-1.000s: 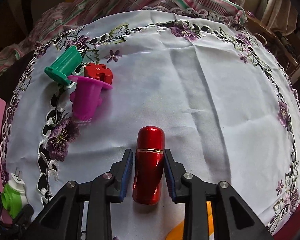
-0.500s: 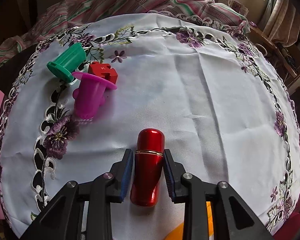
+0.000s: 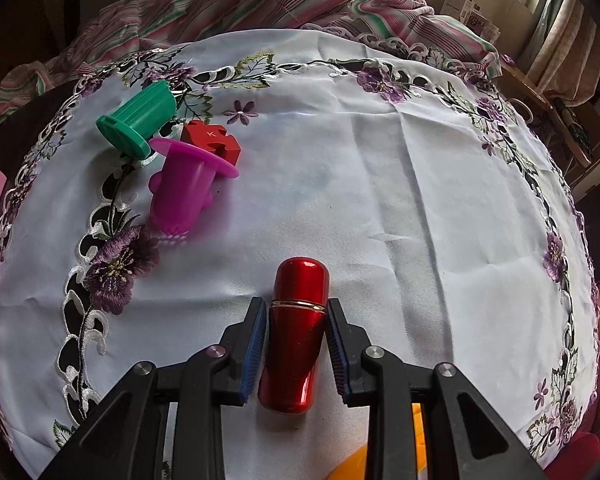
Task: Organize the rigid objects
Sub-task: 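Carry the green device into the tray with left tool while right tool holds red cylinder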
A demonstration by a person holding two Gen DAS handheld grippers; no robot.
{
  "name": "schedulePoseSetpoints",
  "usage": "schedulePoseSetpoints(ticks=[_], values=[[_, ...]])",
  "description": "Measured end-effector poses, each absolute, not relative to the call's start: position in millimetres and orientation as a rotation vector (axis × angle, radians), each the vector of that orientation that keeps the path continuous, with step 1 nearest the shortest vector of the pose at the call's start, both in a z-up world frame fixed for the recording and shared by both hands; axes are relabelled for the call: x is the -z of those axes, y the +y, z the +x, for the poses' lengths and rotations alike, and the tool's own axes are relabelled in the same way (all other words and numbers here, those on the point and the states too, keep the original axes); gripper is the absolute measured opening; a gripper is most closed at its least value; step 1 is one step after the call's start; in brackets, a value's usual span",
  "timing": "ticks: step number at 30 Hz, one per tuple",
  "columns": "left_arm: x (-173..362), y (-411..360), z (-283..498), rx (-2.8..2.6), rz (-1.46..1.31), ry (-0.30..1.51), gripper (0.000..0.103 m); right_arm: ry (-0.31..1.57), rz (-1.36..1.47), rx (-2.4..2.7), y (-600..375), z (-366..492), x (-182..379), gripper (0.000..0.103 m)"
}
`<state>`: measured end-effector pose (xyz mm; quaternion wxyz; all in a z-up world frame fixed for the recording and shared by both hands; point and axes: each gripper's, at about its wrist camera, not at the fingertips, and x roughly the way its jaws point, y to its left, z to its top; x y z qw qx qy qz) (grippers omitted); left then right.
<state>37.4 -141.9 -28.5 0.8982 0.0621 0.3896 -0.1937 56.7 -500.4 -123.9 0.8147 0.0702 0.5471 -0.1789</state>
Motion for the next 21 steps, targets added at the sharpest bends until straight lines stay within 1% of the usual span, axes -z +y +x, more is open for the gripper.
schedulePoseSetpoints(ticks=[8, 21], values=[[38.4, -115.1, 42.3, 0.343, 0.099, 0.841, 0.052, 1.167, 0.135, 0.384, -499.1, 56.6, 123.4, 0.029], [56.6, -97.5, 44.0, 0.348, 0.058, 0.92, 0.052, 1.167, 0.127, 0.383, -498.3, 55.8, 122.6, 0.029]])
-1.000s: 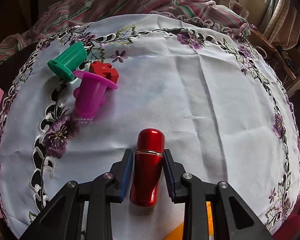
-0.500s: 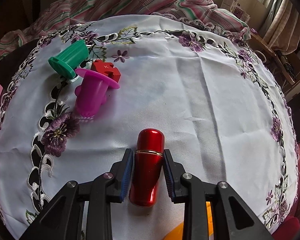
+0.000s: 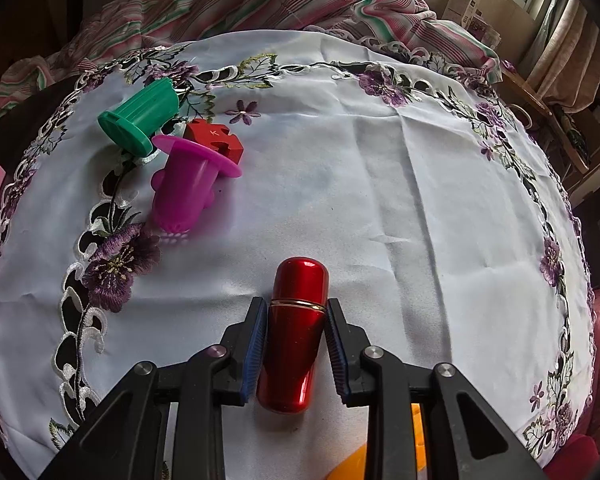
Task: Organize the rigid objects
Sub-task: 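Carry the green device into the tray with left tool while right tool holds red cylinder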
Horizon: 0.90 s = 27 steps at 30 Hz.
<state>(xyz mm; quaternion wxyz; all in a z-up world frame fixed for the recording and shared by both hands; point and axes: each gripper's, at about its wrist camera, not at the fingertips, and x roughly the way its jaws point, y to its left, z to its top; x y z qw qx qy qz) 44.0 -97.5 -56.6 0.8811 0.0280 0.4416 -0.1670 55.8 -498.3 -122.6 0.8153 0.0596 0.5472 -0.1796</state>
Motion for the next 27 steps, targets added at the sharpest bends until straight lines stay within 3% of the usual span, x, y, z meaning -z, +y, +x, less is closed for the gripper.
schedulePoseSetpoints(ticks=[13, 27], values=[[51.2, -15.9, 38.3, 0.279, -0.097, 0.915, 0.052, 1.169, 0.107, 0.378, -496.2, 55.8, 121.9, 0.027], [80.8, -55.6, 99.7, 0.307, -0.146, 1.084, 0.052, 1.171, 0.113, 0.375, -497.6, 55.7, 120.9, 0.027]])
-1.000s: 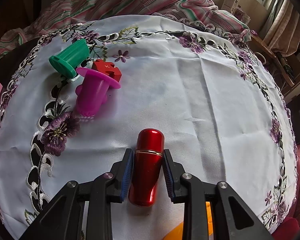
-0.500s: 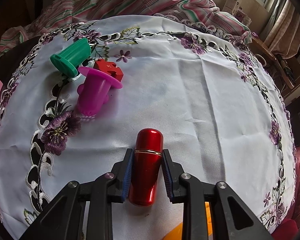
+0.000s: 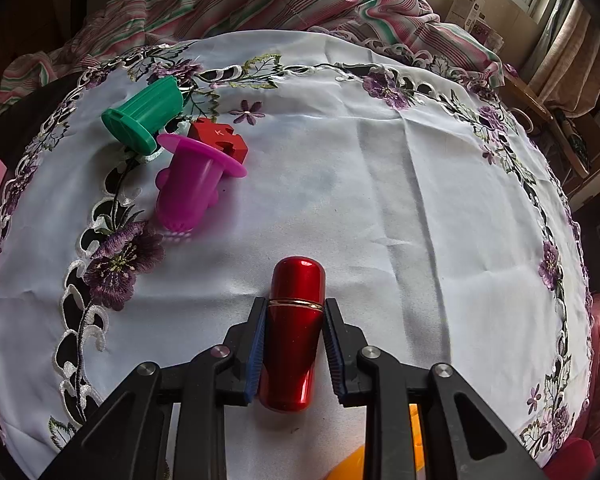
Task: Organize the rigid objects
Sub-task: 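Carry the green device into the tray with left tool while right tool holds red cylinder, then lower the green device beside the yellow oval and open the left tool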
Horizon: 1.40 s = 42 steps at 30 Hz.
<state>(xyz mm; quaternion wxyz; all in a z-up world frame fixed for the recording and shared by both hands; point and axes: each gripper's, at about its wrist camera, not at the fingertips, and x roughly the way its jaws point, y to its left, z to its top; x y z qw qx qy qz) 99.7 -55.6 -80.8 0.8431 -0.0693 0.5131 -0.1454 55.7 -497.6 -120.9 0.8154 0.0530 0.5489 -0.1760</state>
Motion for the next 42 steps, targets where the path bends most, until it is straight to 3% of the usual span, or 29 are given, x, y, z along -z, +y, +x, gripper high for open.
schedulePoseSetpoints(ticks=[9, 16, 42], values=[[93.8, -56.9, 111.6, 0.271, -0.115, 1.08, 0.053, 1.172, 0.109, 0.376, -497.0, 56.1, 121.5, 0.027], [72.3, -43.6, 91.5, 0.269, -0.077, 0.986, 0.061, 1.173, 0.104, 0.377, -495.5, 55.4, 120.9, 0.027], [40.3, -28.4, 46.4, 0.15, 0.029, 0.861, 0.061, 1.172, 0.035, 0.388, -487.9, 53.5, 118.1, 0.026]])
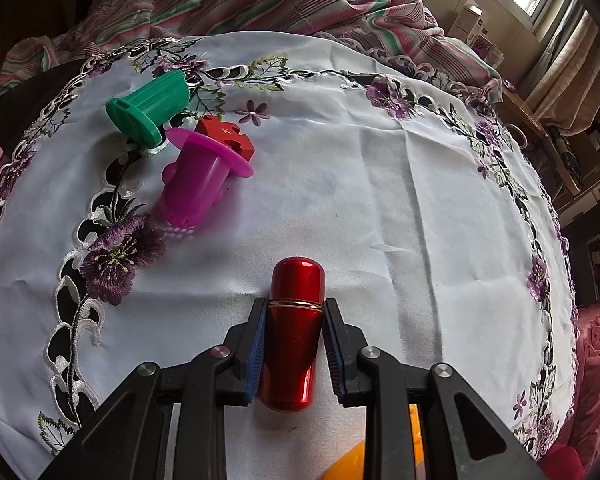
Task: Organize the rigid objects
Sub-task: 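Lower the green device beside the yellow oval and open the left tool, then carry the red cylinder into the tray and open the right tool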
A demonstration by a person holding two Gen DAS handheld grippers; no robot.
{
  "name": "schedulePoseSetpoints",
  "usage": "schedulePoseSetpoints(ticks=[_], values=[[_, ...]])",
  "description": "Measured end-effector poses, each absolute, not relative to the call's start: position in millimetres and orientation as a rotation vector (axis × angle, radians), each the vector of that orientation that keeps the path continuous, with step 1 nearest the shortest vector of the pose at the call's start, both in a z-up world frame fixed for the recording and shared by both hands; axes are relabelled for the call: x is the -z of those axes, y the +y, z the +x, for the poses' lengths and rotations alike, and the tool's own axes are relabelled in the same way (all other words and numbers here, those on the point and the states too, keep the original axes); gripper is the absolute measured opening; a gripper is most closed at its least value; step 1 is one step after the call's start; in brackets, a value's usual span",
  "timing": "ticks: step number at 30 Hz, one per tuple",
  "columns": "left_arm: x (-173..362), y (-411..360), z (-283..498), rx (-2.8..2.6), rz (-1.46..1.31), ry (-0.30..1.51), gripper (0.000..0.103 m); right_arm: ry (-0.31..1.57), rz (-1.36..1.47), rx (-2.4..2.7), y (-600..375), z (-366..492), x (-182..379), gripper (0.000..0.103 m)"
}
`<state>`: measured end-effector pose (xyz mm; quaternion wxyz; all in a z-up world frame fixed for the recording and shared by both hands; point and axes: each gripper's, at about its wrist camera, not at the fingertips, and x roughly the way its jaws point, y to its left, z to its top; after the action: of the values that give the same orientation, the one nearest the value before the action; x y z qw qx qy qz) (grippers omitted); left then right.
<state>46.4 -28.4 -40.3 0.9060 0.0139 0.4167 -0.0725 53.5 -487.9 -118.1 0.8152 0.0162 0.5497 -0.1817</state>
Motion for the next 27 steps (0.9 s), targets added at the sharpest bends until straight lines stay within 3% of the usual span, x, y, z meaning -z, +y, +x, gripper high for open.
schedulePoseSetpoints(ticks=[14, 18, 27], values=[[44.3, -13.9, 43.8, 0.136, 0.005, 0.865, 0.061, 1.189, 0.049, 0.391, -488.4, 52.1, 115.8, 0.026], [45.0, -7.2, 44.6, 0.12, -0.009, 0.862, 0.061, 1.118, 0.142, 0.379, -482.8, 47.4, 90.6, 0.026], [45.8, 4.5, 46.7, 0.09, -0.037, 0.86, 0.061, 0.986, 0.159, -0.043, -339.5, 72.1, 26.6, 0.026]])
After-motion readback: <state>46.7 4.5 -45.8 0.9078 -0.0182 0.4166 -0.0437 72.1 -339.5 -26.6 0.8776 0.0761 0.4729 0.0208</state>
